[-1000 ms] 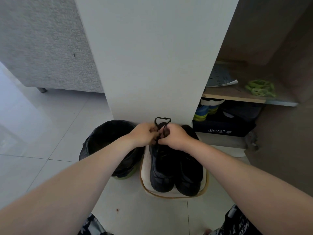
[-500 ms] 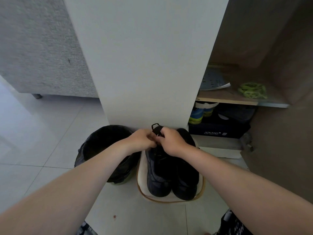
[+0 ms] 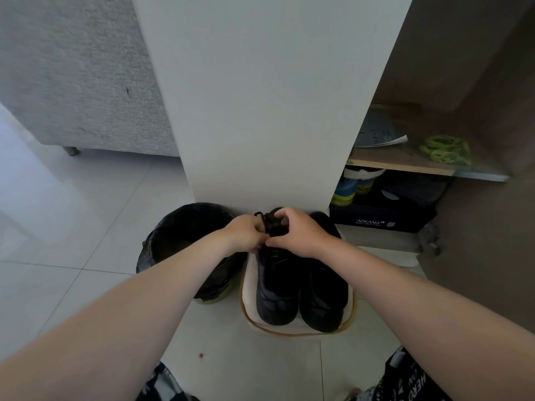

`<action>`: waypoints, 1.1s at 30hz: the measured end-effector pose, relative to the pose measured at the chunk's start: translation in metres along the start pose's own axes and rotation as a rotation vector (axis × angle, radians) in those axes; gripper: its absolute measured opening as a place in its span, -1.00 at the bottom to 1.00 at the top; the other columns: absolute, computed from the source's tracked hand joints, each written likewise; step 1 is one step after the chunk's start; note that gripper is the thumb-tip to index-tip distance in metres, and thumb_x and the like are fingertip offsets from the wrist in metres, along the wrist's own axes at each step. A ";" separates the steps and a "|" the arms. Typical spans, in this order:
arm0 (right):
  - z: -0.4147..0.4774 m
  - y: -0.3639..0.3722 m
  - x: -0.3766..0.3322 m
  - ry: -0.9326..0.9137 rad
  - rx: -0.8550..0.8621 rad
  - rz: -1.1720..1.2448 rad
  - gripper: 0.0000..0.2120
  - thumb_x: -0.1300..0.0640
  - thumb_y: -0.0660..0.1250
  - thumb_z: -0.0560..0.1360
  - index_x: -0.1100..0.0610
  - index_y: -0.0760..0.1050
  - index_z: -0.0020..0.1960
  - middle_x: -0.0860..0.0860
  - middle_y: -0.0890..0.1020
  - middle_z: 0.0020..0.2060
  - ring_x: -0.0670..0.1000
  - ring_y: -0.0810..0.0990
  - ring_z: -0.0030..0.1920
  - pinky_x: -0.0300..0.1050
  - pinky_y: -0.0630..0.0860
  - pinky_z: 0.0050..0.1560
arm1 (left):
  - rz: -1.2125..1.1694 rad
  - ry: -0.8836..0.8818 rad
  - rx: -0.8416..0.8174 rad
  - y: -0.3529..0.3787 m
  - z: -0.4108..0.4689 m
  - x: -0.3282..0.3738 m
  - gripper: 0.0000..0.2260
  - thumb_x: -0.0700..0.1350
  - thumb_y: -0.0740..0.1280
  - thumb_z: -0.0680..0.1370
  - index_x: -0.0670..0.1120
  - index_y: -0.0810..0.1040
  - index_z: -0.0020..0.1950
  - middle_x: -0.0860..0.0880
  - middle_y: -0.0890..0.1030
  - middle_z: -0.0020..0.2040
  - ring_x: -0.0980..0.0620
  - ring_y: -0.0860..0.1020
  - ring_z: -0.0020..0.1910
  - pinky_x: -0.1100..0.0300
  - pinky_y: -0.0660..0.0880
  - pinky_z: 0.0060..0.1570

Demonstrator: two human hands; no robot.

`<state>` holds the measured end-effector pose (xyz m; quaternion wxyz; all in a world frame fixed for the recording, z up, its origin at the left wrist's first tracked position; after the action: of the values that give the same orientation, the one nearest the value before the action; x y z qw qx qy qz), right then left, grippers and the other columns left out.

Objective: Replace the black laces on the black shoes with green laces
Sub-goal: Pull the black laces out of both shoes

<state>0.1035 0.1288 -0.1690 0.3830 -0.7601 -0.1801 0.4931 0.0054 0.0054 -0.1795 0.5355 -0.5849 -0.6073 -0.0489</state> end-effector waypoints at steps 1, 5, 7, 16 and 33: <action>0.000 0.001 0.001 0.028 -0.007 -0.023 -0.39 -0.11 0.61 0.29 0.01 0.49 0.25 -0.10 0.50 0.08 -0.04 0.53 0.12 -0.07 0.48 0.20 | -0.058 -0.033 -0.009 0.001 0.000 -0.002 -0.80 -0.22 0.39 0.51 -0.13 0.45 -0.28 -0.11 0.57 -0.32 -0.07 0.61 -0.24 -0.01 0.64 0.01; 0.001 0.005 0.003 0.123 -0.095 -0.085 -0.72 -0.06 0.53 0.27 0.02 0.63 -0.07 -0.08 0.68 -0.08 -0.01 0.63 -0.01 0.07 0.56 0.18 | -0.178 -0.177 -0.058 0.007 0.004 -0.006 -0.79 -0.25 0.31 0.60 -0.16 0.49 -0.24 -0.14 0.61 -0.24 -0.12 0.62 -0.15 -0.04 0.59 0.12; 0.000 0.007 0.001 0.144 -0.102 -0.119 -0.75 -0.08 0.48 0.30 0.04 0.69 -0.10 -0.05 0.70 -0.13 0.02 0.63 -0.03 0.06 0.56 0.17 | -0.215 -0.239 -0.061 0.013 0.008 -0.006 -0.81 -0.29 0.25 0.63 -0.19 0.50 -0.18 -0.17 0.61 -0.15 -0.11 0.61 -0.15 -0.01 0.58 0.16; 0.004 0.016 0.007 0.198 -0.092 -0.222 -0.72 -0.22 0.39 0.46 -0.04 0.60 -0.25 0.03 0.65 0.05 0.17 0.51 0.22 0.10 0.36 0.29 | -0.339 -0.383 -0.169 0.007 0.003 -0.007 -0.77 -0.26 0.26 0.63 -0.32 0.51 0.26 -0.20 0.61 0.15 -0.13 0.61 0.15 0.04 0.56 0.18; 0.010 0.022 0.004 0.241 -0.127 -0.296 -0.55 -0.17 0.29 0.55 0.12 0.58 0.25 0.13 0.53 0.25 0.22 0.38 0.35 0.11 0.32 0.34 | -0.440 -0.417 0.024 -0.005 0.000 0.007 -0.71 -0.23 0.01 0.67 -0.37 0.39 0.25 -0.26 0.67 -0.09 -0.17 0.63 -0.27 0.02 0.63 -0.24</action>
<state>0.0939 0.1211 -0.1900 0.4215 -0.8015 -0.2732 0.3245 0.0030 0.0087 -0.1717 0.3825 -0.4304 -0.8168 -0.0356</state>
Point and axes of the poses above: each hand's wrist, its own z-axis towards the middle knuckle, its own y-axis out of the palm, x = y × z, the point moved 2 cm from there along z, towards the middle knuckle
